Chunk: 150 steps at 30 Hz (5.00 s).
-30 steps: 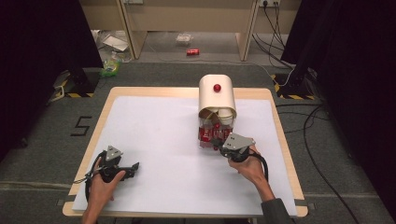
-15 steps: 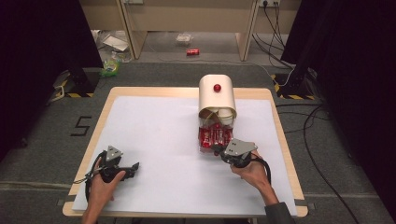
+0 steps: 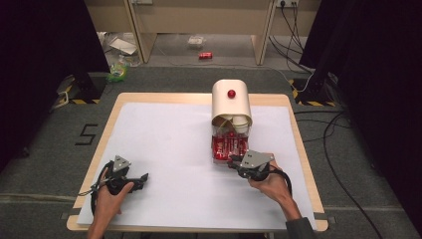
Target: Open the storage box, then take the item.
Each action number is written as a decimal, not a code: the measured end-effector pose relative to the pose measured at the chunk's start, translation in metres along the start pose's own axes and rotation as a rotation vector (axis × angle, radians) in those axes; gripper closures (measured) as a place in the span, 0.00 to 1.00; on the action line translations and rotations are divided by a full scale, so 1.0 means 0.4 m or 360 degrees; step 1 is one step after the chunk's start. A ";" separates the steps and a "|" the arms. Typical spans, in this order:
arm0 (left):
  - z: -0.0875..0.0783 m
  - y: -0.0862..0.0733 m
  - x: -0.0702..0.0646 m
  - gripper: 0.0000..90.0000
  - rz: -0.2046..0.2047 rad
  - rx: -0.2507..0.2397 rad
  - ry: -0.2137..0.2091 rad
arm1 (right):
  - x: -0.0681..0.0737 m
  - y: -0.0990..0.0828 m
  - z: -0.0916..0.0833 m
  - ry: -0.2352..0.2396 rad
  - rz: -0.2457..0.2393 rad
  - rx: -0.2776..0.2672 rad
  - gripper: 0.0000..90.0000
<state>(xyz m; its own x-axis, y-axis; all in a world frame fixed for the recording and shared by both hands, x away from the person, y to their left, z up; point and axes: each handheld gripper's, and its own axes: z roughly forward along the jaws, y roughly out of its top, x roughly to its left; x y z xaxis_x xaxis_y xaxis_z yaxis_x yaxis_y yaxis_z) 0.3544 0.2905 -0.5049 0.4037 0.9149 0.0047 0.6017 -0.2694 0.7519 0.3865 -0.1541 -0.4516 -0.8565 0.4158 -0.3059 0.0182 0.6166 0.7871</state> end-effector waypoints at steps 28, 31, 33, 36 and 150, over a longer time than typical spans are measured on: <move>0.000 0.000 0.000 0.12 0.0001 0.0000 0.0001 | 0.073 -0.028 -0.033 0.0132 -0.0044 0.0035 0.88; 0.000 0.000 -0.001 0.12 0.0002 -0.0002 0.0002 | 0.074 -0.027 -0.033 0.0132 -0.0038 0.0036 0.88; 0.000 0.000 -0.001 0.12 0.0002 -0.0002 0.0002 | 0.074 -0.027 -0.034 0.0134 -0.0031 0.0036 0.88; 0.000 0.000 -0.001 0.12 0.0002 -0.0001 0.0002 | 0.076 -0.027 -0.036 0.0137 -0.0040 0.0037 0.87; 0.001 0.000 0.001 0.12 -0.0007 0.0001 -0.0006 | 0.041 0.085 0.054 -0.0309 0.0695 0.0093 0.48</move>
<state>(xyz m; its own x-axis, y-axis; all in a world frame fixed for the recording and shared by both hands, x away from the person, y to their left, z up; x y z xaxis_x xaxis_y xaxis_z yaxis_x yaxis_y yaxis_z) 0.3548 0.2909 -0.5050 0.4040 0.9148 -0.0011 0.6039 -0.2658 0.7515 0.3845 -0.1118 -0.4413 -0.6503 0.7578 -0.0523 0.3882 0.3907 0.8346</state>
